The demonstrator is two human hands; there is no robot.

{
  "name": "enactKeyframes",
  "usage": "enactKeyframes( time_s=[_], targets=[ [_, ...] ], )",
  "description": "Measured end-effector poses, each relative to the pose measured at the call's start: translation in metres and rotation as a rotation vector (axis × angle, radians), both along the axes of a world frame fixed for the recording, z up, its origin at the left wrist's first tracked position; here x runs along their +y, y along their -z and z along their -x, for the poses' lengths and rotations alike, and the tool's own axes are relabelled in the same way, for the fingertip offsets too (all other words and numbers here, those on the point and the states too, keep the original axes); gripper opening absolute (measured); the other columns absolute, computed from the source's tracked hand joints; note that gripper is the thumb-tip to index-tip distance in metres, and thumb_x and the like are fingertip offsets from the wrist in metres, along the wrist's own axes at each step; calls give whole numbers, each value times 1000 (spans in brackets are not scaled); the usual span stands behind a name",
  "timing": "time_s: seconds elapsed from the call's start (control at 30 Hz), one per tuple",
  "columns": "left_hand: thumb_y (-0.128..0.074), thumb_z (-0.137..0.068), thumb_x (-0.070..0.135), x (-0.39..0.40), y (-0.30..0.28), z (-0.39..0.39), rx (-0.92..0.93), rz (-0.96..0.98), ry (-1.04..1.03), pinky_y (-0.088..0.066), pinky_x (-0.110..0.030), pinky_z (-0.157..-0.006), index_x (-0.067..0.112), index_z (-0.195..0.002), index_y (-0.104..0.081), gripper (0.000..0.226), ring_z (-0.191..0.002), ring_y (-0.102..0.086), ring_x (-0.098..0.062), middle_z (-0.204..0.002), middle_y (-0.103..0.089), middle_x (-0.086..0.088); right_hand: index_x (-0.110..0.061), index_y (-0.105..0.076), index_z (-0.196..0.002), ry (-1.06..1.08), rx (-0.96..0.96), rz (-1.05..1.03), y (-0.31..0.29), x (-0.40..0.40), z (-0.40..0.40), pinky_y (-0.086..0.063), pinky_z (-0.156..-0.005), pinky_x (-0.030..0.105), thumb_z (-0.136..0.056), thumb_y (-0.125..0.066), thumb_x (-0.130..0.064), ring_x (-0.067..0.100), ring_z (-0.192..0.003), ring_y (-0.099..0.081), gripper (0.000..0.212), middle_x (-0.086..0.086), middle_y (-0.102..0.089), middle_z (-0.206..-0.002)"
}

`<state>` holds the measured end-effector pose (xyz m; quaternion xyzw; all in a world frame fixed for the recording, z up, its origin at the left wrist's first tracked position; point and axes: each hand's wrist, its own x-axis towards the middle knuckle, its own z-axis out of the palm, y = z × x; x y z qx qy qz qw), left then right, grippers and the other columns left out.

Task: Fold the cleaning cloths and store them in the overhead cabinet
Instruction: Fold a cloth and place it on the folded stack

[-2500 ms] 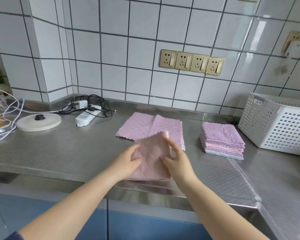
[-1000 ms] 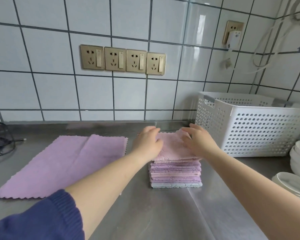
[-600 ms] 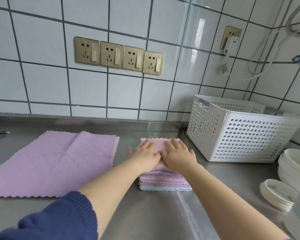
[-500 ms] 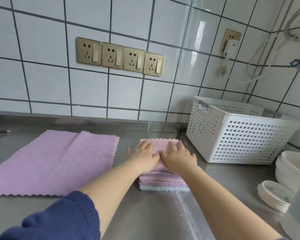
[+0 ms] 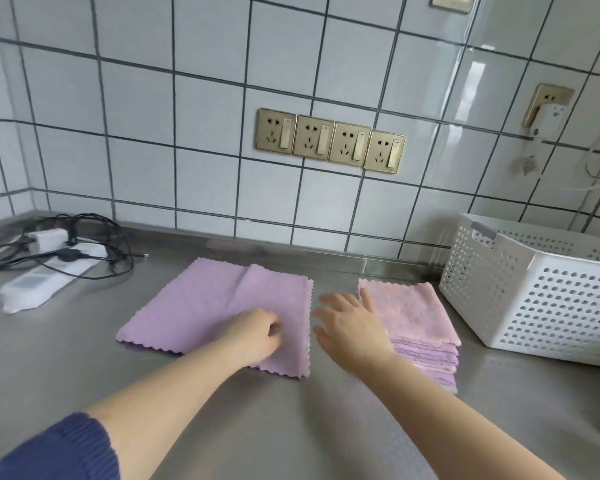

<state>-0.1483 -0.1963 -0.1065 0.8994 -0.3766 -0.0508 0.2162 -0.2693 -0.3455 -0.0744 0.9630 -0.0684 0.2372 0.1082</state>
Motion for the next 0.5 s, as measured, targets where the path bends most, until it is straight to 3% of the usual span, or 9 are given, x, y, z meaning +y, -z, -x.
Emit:
enactKeyframes(
  time_s=[0.07,0.17,0.23,0.37,0.43,0.5],
  targets=[
    [-47,-85,33,28,2,-7,100,67,-12,-51,-33,-80,26,-86,-63,18,-90,-62,-21,-95,-67,4,-26,-68,-108,-50,159,-123,6,26,-10,-27,-109,44,-89,-51,-31,24,-117,-53,26,-2,-58,-128],
    [-56,-86,34,61,1,-12,103,39,48,-45,-33,-96,24,-110,-63,27,-108,-56,-14,-112,-60,9,-24,-66,-102,-90,302,-193,18,53,-20,-38,-94,33,-90,-47,-36,25,-106,-55,26,-1,-59,-116],
    [-62,-83,36,78,-1,-15,51,-26,97,-41,-29,-99,25,-119,-60,37,-113,-52,-12,-115,-55,10,-25,-64,-106,-94,357,-271,22,65,-23,-44,-85,31,-90,-47,-41,25,-104,-57,28,1,-58,-114],
    [-64,-83,37,95,5,-22,26,-27,134,-38,-26,-102,23,-124,-57,43,-117,-49,-9,-125,-54,9,-25,-60,-113,-89,379,-237,25,67,-20,-48,-83,32,-90,-47,-46,23,-108,-56,34,-2,-58,-117],
    [-58,-89,32,95,7,-22,-45,-2,155,-40,-23,-94,22,-115,-62,28,-109,-52,-10,-114,-60,9,-21,-60,-108,-82,388,-152,26,67,-21,-46,-77,32,-94,-42,-42,25,-104,-57,31,0,-60,-113],
    [-49,-94,29,94,7,-23,-115,-1,145,-38,-24,-77,21,-91,-63,16,-91,-51,-14,-86,-56,12,-17,-61,-103,-47,394,-73,28,70,-25,-43,-68,33,-97,-39,-29,30,-98,-60,26,3,-63,-108]
  ],
)
